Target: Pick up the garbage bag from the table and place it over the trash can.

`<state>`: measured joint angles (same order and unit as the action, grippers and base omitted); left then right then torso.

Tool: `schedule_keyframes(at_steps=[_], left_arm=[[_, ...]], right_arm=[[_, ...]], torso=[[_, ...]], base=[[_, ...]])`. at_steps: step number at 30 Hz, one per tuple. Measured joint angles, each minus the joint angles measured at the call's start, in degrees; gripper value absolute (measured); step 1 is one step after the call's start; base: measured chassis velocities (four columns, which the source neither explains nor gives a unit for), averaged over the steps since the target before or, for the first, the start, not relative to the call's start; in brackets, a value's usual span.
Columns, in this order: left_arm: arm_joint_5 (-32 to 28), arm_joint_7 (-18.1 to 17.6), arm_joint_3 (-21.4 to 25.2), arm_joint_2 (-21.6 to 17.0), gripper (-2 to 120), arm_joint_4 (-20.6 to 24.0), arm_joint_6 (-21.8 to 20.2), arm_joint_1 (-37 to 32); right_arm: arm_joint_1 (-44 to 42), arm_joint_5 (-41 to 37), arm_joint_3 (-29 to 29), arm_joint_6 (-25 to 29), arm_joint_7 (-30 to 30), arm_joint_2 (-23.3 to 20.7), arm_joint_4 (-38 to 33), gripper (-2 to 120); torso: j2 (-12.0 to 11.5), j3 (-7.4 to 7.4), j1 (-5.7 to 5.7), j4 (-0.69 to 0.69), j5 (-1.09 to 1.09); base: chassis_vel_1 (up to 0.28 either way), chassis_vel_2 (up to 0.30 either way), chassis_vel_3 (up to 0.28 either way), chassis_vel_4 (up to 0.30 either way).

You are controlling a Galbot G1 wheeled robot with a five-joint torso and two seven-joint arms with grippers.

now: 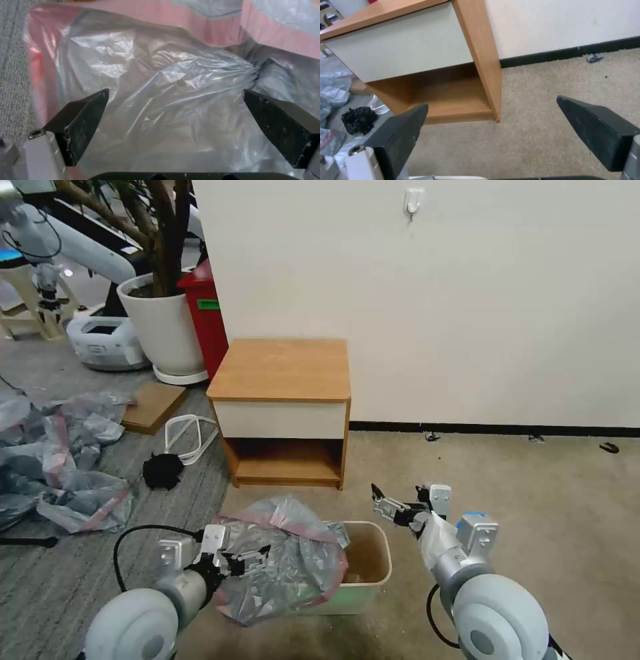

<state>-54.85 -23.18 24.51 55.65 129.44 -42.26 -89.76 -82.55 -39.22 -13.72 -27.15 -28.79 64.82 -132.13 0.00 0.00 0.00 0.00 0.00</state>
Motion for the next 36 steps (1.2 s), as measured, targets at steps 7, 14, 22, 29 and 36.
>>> schedule_keyframes(at_steps=[7, 14, 22, 29, 36], left_arm=[[-1.77, -2.8, -2.67, -0.85, 97, -1.24, 0.04, 2.23], [-6.87, -7.6, -5.3, -3.64, 96, -1.96, 0.07, 5.36], [-12.21, -12.23, -9.23, -5.54, 96, -2.55, 0.12, 10.3], [-16.38, -15.67, -12.72, -7.27, 96, -2.83, 0.12, 13.84], [-18.92, -17.52, -14.82, -8.42, 96, -2.63, 0.12, 15.53]], right_arm=[[0.06, 0.0, -0.19, 0.07, -0.03, 0.54, 0.14, 98], [-0.01, -0.01, -0.55, 0.15, -0.06, 1.17, 0.43, 96], [-0.02, -0.01, -0.87, 0.26, -0.11, 1.72, 0.52, 96], [-0.38, -0.01, -1.64, 0.33, -0.13, 1.9, 0.49, 94], [-1.02, -0.03, -2.17, 0.46, -0.13, 1.94, 0.22, 92]], torso=[[0.0, 0.0, 0.0, 0.0, 0.0], [0.0, 0.0, 0.0, 0.0, 0.0], [0.0, 0.0, 0.0, 0.0, 0.0], [0.0, 0.0, 0.0, 0.0, 0.0], [0.0, 0.0, 0.0, 0.0, 0.0]], base=[[0.0, 0.0, 0.0, 0.0], [0.0, 0.0, 0.0, 0.0], [0.0, 0.0, 0.0, 0.0], [0.0, 0.0, 0.0, 0.0], [0.0, 0.0, 0.0, 0.0]])
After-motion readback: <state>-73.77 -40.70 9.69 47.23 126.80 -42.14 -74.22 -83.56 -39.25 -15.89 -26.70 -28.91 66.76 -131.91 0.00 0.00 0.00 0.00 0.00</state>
